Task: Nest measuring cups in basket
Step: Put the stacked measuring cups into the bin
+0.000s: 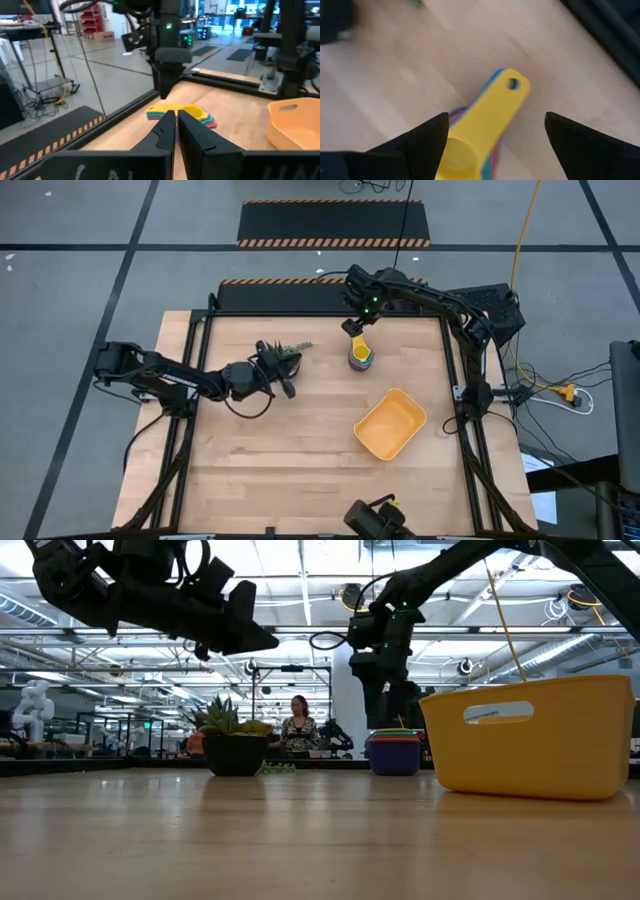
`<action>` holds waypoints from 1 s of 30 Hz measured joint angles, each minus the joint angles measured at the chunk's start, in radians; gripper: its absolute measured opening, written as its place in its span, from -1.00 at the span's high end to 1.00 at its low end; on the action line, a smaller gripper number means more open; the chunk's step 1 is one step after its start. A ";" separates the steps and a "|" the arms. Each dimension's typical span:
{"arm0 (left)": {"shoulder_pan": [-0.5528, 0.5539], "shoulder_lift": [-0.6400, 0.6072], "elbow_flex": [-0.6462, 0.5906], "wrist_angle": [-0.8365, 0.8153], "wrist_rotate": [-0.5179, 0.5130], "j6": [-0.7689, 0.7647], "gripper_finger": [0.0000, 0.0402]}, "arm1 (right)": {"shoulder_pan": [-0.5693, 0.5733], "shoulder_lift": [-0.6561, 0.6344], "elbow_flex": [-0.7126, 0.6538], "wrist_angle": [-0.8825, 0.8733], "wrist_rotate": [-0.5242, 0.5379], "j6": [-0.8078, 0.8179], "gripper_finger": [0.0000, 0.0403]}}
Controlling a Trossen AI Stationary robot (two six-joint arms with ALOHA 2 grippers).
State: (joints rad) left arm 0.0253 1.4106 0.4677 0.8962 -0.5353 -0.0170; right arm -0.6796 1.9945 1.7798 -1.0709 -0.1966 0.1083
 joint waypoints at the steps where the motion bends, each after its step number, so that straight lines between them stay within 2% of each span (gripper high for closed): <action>1: -0.005 -0.006 0.003 -0.005 0.001 0.008 0.89 | 0.001 0.000 0.000 -0.007 0.020 -0.013 -0.60; 10: -0.048 -0.012 0.043 0.002 0.002 0.067 0.89 | 0.013 0.000 -0.011 -0.006 0.039 0.039 -0.60; 19: -0.048 -0.011 0.047 -0.022 0.003 0.263 0.89 | 0.027 0.000 -0.011 -0.007 0.035 0.201 -0.60; 24: -0.047 -0.011 0.047 -0.023 0.045 0.381 0.89 | 0.027 0.000 -0.011 0.000 0.036 0.273 -0.60; 30: -0.047 -0.011 0.047 -0.010 0.047 0.440 0.89 | 0.037 0.000 -0.011 0.036 0.041 0.333 -0.60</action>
State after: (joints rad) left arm -0.0219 1.3994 0.5144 0.8864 -0.4881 0.4232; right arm -0.6429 1.9942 1.7691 -1.0354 -0.1555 0.4414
